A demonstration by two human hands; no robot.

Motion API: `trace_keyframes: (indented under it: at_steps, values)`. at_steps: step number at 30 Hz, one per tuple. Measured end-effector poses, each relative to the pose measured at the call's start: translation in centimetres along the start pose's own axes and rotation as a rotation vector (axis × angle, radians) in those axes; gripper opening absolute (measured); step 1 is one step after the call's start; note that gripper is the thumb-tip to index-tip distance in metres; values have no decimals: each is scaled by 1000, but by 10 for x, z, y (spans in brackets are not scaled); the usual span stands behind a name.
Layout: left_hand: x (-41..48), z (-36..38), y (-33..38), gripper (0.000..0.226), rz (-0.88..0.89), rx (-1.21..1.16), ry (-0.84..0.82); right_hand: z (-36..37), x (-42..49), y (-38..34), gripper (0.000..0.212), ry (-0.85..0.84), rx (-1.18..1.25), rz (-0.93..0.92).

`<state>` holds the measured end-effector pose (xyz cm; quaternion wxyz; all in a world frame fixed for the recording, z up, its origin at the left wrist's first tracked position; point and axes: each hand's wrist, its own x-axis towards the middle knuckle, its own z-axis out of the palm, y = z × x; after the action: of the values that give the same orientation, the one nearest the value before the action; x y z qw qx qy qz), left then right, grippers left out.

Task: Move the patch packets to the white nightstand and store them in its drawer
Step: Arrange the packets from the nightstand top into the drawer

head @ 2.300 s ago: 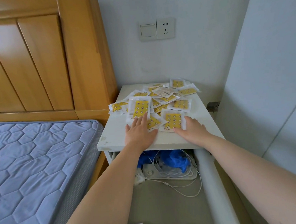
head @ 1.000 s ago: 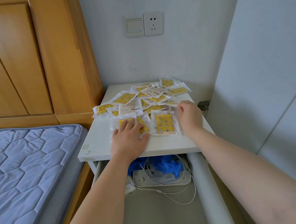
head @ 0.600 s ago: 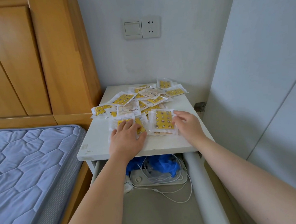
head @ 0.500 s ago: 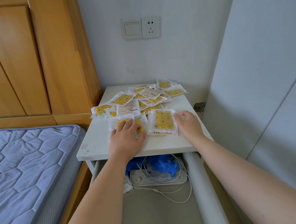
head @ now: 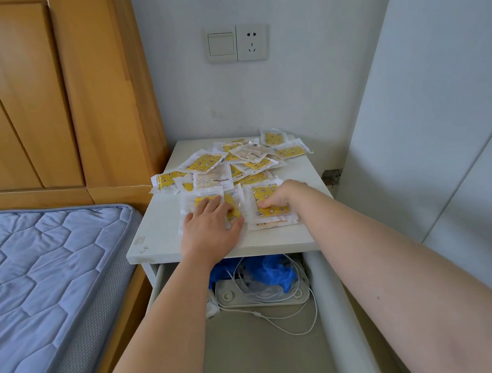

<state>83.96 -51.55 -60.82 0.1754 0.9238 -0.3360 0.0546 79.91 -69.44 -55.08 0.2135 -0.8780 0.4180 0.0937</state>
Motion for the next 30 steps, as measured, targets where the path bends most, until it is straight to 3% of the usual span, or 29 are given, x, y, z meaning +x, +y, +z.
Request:
trace_keyframes:
  at_steps: [3, 6, 9, 12, 14, 17, 20, 25, 30]
  values:
    - [0, 0, 0, 47, 9, -2, 21, -3, -5, 0, 76, 56, 23, -10]
    - [0, -1, 0, 48, 8, -1, 16, -3, -5, 5, 37, 90, 163, -23]
    - [0, -1, 1, 48, 3, -5, 10, 2, -2, 23, 30, 108, 545, 19]
    - [1, -1, 0, 47, 5, -15, 8, 16, -3, 47, 41, 49, 1083, 23]
    - [0, -2, 0, 44, 14, -35, 21, 26, -7, 56, 37, 31, 1251, -24]
    - [-1, -3, 0, 35, 15, -128, 33, 32, -16, 61, 29, 35, 1318, -88]
    - [-1, -6, -1, 28, -67, -367, 113, 32, -18, 62, 24, 79, 1345, -121]
    - [0, -8, -1, 51, -374, -566, 400, 34, -19, 66, 21, 87, 1402, -137]
    - [23, -17, 1, 64, -575, -313, 18, 31, -19, 67, 19, 170, 1385, -126]
